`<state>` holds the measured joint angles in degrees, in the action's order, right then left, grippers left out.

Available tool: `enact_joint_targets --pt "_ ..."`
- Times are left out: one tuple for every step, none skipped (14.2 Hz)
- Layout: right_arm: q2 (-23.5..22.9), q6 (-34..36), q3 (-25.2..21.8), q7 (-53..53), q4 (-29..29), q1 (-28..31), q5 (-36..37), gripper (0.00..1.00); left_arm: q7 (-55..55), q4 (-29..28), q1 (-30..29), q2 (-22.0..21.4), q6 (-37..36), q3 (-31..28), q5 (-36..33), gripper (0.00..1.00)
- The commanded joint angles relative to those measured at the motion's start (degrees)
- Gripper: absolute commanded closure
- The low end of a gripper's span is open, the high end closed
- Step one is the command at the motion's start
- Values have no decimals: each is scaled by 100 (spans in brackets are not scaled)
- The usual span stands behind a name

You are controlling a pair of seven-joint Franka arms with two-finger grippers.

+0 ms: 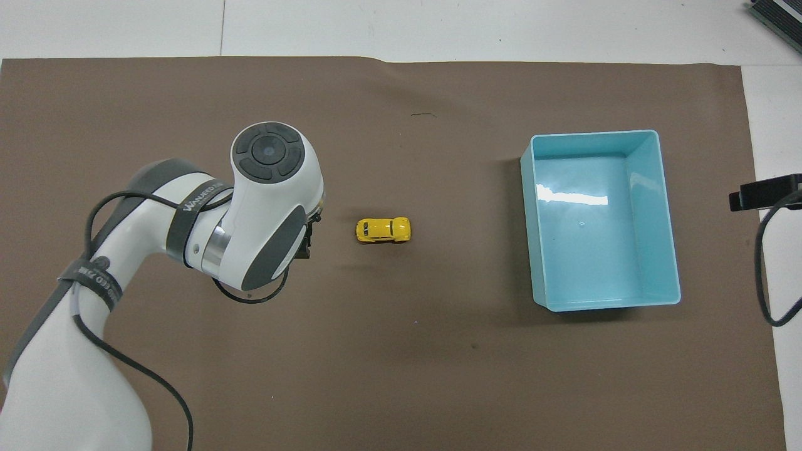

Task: Wind up and store yellow beetle car
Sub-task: 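Release the car with the left gripper so it rolls toward the bin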

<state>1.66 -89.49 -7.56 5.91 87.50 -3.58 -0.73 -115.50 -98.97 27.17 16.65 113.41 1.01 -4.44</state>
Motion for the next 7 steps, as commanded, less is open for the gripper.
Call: enact_joint_targets --pt "71 63 8 -90 74 -46 -6 0 194 -105 -89 -56 -56 48 -66 0" --pt "71 63 9 -90 74 -46 -6 0 281 -96 -89 -56 -56 48 -75 0" --pt "71 55 9 -90 74 -46 -6 0 413 -62 -98 -48 -74 48 -75 0" --pt "71 63 9 -90 74 -46 -6 0 440 0 -107 -22 -83 48 -75 0" --pt "71 63 9 -90 74 -46 -6 0 475 26 -116 -39 -48 48 -75 0" --pt "71 63 9 -90 74 -46 -6 0 606 105 -220 -56 -91 48 -75 0" --pt "71 63 0 -90 74 -28 -6 0 808 201 -291 -74 -178 48 -75 0"
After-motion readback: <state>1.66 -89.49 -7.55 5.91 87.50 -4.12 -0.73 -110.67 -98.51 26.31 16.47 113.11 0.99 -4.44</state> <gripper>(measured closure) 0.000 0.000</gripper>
